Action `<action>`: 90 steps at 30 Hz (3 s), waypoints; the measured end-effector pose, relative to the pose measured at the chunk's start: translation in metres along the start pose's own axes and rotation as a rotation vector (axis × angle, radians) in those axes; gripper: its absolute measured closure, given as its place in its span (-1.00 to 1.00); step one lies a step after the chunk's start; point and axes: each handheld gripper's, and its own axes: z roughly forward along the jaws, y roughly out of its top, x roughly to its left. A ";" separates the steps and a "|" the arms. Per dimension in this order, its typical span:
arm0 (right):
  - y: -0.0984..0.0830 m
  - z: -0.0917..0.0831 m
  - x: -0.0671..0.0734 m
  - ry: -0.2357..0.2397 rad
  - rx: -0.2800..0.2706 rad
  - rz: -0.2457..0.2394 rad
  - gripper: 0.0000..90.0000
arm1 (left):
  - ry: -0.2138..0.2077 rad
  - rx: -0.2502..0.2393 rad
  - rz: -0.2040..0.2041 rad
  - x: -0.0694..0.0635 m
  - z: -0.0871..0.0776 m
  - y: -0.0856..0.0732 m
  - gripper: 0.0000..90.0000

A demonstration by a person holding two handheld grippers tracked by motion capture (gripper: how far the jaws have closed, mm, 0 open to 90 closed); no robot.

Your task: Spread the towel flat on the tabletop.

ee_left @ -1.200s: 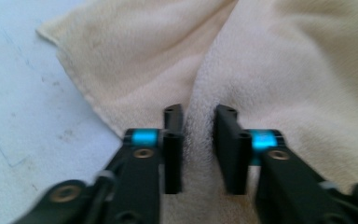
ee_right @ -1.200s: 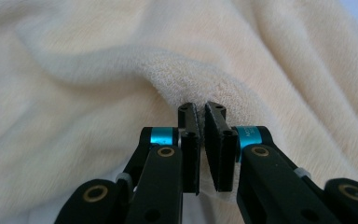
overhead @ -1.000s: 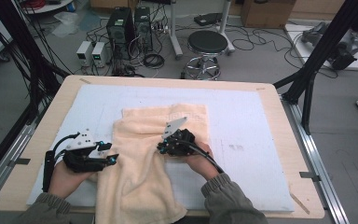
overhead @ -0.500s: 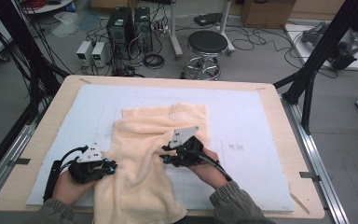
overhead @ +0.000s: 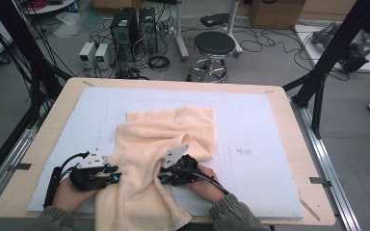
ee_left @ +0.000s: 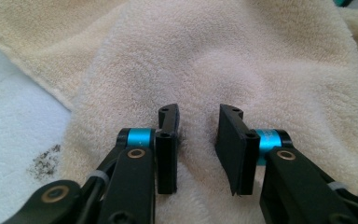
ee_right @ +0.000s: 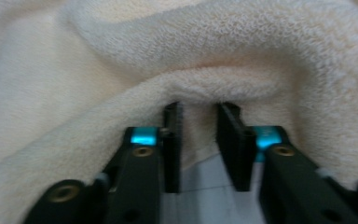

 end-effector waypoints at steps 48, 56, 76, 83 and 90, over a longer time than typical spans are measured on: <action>-0.043 -0.099 0.051 0.088 -0.029 -0.005 0.87 | -0.139 -0.059 0.148 -0.062 -0.042 -0.003 0.86; -0.048 -0.139 0.080 0.075 -0.116 -0.001 0.49 | -0.166 -0.155 0.224 -0.080 -0.069 0.013 0.45; -0.069 -0.078 0.014 0.070 0.046 0.069 0.91 | -0.188 0.041 0.102 -0.042 -0.006 -0.014 0.82; -0.069 -0.105 0.040 0.162 0.002 0.027 0.61 | -0.222 -0.029 0.104 -0.051 -0.028 -0.011 0.53; -0.075 -0.099 0.019 0.043 0.010 0.076 0.38 | -0.162 -0.005 0.137 -0.036 -0.003 -0.003 0.24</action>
